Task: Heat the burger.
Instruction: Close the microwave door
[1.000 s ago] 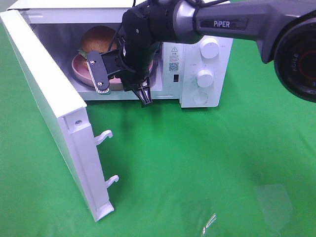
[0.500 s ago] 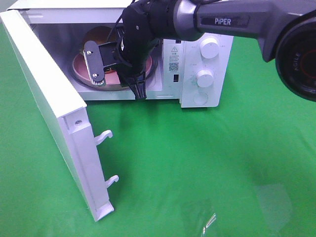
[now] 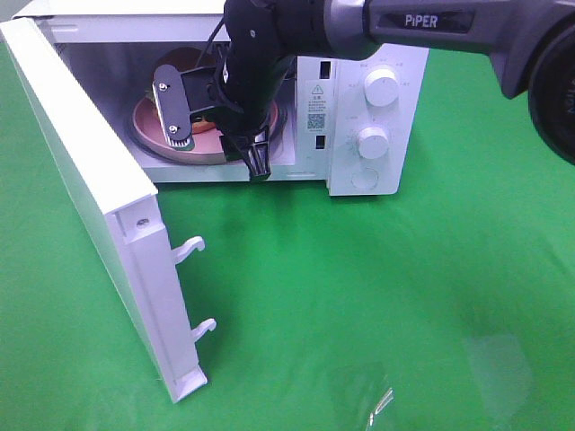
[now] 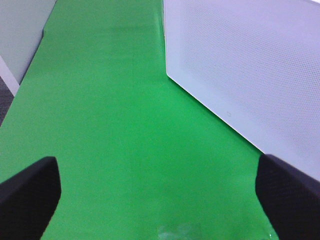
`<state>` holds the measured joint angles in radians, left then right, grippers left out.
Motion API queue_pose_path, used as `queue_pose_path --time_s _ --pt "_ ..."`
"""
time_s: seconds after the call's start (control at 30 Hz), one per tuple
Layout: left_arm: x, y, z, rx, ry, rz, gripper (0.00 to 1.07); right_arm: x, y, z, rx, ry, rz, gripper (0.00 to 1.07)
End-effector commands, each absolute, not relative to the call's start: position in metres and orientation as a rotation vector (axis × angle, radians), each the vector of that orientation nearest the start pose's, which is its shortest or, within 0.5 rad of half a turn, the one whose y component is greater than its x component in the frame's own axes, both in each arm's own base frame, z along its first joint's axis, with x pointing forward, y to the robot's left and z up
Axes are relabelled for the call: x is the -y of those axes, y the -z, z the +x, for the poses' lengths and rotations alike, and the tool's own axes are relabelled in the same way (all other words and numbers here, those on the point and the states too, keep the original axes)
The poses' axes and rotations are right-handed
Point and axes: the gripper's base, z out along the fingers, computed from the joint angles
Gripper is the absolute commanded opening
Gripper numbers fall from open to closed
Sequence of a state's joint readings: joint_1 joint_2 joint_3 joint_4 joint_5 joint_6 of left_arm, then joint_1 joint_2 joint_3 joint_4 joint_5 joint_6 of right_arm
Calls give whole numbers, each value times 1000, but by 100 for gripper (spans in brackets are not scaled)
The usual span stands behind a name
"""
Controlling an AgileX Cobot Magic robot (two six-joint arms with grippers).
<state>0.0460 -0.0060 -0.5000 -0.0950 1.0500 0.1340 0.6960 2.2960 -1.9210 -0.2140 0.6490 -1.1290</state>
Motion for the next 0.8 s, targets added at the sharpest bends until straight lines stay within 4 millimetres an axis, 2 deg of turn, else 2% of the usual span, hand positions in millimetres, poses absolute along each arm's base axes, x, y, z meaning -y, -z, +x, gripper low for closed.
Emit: queue_pose_path --time_s 0.03,0.43,0.63,0.8 --pt "8 -278 -7 -1996 3 90 98 -321 -202 392 -1387 409 -2089 50" --pt "8 -278 -7 -1996 3 90 98 -306 -208 362 -1365 390 -2116 58" --pt "8 -278 -7 -1996 3 90 98 -290 -210 342 -1364 369 -2088 58" --pt "8 -278 -7 -1996 3 90 98 -274 -213 322 -1441 318 -2003 58"
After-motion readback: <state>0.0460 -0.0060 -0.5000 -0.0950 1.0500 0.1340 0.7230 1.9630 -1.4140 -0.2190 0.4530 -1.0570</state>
